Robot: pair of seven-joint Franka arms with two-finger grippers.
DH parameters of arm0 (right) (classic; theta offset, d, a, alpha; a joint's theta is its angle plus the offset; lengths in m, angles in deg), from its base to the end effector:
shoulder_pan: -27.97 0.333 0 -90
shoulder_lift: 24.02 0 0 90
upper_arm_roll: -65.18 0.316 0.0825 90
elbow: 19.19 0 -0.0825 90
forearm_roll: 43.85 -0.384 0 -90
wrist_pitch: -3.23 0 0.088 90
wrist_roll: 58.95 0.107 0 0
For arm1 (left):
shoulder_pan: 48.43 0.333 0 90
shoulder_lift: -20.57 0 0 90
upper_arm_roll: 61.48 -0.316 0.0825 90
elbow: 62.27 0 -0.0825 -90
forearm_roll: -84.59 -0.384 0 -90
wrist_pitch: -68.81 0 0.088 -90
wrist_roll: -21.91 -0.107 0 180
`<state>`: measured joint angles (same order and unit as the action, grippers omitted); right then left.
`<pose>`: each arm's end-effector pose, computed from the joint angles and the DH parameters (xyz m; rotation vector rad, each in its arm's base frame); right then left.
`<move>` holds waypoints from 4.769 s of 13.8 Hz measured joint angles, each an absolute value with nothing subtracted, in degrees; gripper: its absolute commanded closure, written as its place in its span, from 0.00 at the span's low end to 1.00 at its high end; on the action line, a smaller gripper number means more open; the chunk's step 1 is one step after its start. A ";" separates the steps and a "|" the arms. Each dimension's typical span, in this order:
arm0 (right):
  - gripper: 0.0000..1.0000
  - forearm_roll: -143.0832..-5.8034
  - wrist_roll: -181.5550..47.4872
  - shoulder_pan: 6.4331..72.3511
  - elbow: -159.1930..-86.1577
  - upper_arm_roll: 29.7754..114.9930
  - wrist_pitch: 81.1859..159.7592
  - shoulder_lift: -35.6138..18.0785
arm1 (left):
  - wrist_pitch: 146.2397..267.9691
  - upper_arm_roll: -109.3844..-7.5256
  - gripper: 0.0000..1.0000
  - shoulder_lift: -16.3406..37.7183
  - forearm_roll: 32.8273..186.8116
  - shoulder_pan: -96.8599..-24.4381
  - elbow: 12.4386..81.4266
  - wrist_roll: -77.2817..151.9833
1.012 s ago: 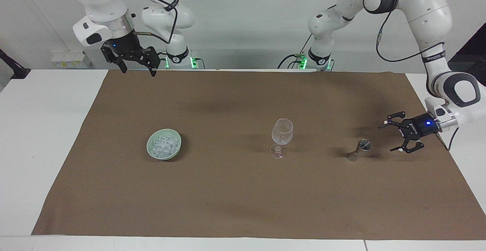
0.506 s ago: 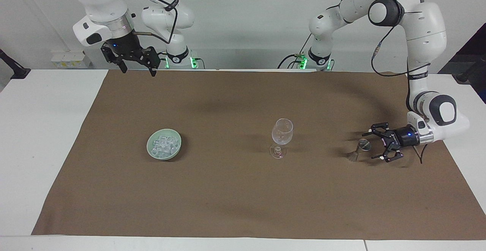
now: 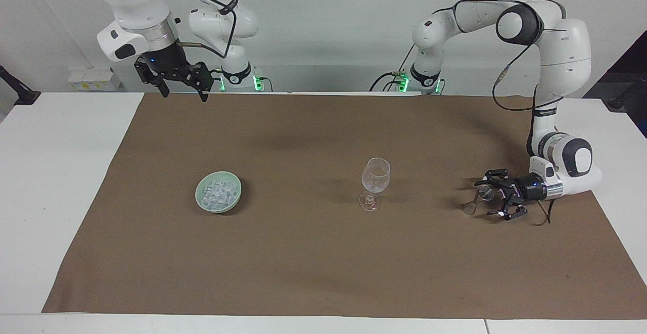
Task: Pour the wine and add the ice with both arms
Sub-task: 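Reach the left gripper to the small metal shot cup, then grasp the metal shot cup with the left gripper and lift it, then carry the shot cup with the left gripper over the clear glass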
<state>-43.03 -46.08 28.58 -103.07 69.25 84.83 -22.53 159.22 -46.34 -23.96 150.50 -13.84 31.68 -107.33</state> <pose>0.5459 0.0424 0.6475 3.1096 -0.2251 -0.0984 0.6225 0.1387 0.2037 1.4323 -1.1224 1.1416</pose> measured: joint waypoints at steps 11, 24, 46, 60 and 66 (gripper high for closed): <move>0.00 -43.03 -46.08 28.58 -103.07 69.25 84.83 -22.53 | 159.03 -44.99 0.46 -24.88 151.44 -13.82 31.58 -108.69; 0.00 -43.03 -46.08 28.58 -103.07 69.25 84.83 -22.53 | 158.49 -44.98 1.00 -25.42 151.75 -13.82 31.62 -109.84; 0.00 -43.03 -46.08 28.58 -103.07 69.25 84.83 -22.53 | 157.00 -39.25 1.00 -12.24 150.87 -22.38 29.23 -102.75; 0.00 -43.03 -46.08 28.58 -103.07 69.25 84.83 -22.53 | 166.07 -39.43 1.00 -2.97 145.70 -29.53 33.67 -92.16; 0.00 -43.03 -46.08 28.58 -103.07 69.25 84.83 -22.53 | 170.91 -39.41 1.00 1.85 141.51 -31.04 35.75 -87.19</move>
